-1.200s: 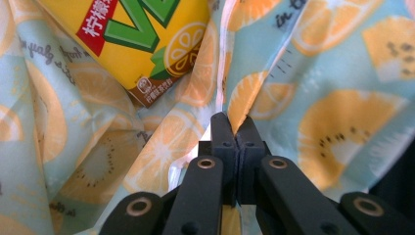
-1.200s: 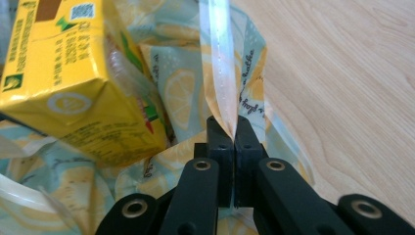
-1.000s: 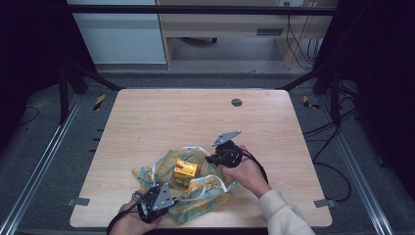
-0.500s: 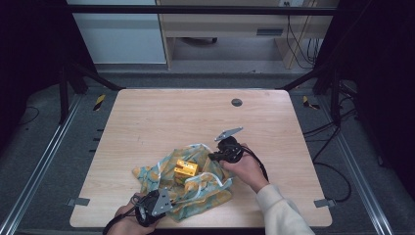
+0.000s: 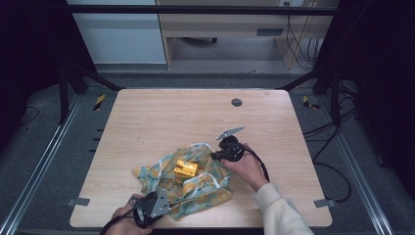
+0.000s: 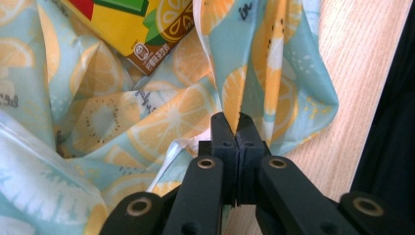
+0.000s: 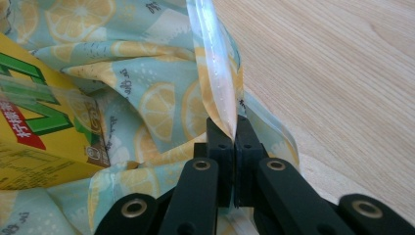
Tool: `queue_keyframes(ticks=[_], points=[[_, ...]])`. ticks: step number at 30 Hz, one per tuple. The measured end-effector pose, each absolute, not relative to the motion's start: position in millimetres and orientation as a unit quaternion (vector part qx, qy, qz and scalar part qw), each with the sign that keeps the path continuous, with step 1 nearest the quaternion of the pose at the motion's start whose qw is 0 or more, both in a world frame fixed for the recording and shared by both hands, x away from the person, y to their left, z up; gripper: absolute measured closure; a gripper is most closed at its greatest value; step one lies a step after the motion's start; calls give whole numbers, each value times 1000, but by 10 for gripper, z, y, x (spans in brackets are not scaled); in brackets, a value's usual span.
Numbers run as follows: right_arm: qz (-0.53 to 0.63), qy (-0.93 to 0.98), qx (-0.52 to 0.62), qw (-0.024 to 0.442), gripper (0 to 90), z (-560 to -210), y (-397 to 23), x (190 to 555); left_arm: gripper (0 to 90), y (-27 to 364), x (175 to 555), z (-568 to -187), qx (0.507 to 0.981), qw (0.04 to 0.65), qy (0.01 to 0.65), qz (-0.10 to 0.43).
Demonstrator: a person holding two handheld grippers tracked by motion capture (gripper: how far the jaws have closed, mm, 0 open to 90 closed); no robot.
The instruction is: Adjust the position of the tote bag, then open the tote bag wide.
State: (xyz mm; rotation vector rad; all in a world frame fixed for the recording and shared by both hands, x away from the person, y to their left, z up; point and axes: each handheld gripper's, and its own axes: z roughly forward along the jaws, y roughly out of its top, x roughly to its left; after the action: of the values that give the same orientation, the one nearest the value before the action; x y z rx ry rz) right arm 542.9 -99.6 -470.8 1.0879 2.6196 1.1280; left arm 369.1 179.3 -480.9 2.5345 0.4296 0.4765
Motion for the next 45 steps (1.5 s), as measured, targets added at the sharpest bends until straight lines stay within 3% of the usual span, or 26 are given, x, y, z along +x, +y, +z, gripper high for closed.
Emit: queue_keyframes(ticks=[15,45], points=[[358,857,368,57,892,-4747,-1046,5489,900,1820,3666,-4826,937,262,165,160],[348,854,377,83,885,-4826,-1058,5566,897,1875,3621,-4795,931,257,177,188]])
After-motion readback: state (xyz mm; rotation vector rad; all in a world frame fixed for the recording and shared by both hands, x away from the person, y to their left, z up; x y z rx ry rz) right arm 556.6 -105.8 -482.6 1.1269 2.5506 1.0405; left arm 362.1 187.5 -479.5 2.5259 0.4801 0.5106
